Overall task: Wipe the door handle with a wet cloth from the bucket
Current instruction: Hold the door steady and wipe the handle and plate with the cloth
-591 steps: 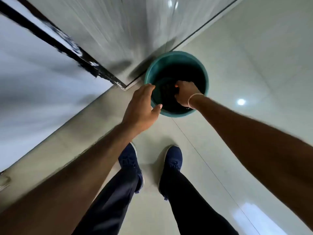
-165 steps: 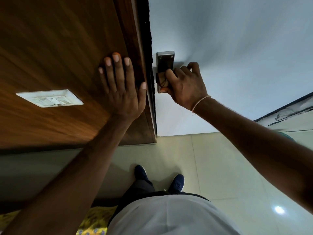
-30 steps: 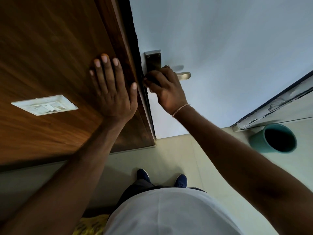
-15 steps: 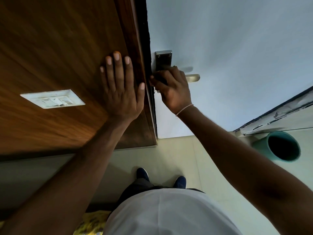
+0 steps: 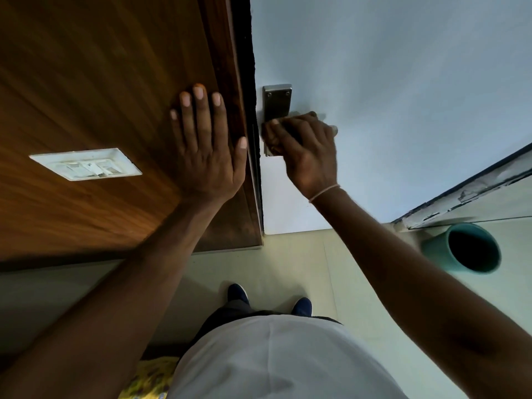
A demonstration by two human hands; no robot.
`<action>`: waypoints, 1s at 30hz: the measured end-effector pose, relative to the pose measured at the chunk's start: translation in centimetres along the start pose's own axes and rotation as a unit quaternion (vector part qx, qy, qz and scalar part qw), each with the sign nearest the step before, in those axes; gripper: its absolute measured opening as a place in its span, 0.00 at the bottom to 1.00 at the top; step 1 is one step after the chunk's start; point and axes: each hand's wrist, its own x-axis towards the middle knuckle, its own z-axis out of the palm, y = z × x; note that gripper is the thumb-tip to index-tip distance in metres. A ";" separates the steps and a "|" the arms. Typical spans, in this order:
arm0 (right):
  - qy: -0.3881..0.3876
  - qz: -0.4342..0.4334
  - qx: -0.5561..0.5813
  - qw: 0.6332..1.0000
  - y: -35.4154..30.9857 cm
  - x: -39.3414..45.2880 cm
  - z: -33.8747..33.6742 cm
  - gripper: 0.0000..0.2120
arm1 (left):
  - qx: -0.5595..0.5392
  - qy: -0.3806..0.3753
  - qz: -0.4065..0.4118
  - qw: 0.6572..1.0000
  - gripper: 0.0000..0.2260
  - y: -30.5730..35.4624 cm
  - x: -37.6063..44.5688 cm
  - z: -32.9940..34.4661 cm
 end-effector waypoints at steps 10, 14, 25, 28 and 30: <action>-0.043 0.018 -0.038 0.998 5.2 -0.4 -2.8 0.11 | 0.007 0.007 -0.001 1.000 0.33 0.0 0.0 0.1; -0.040 0.220 -0.035 0.974 6.2 -2.0 -5.7 0.11 | -0.005 0.000 -0.003 1.000 0.33 0.0 0.1 -0.1; -0.038 0.337 0.204 0.918 -6.9 0.0 -1.2 0.12 | -0.010 -0.011 0.006 1.000 0.32 -0.3 0.1 -0.6; -0.050 0.314 0.182 0.930 -6.9 0.6 -0.4 0.13 | -0.008 -0.014 0.010 1.000 0.32 -0.4 0.1 -0.6; -0.045 0.310 0.182 0.932 -6.4 0.4 -0.5 0.17 | -0.008 -0.014 0.012 1.000 0.32 -0.6 0.1 -0.6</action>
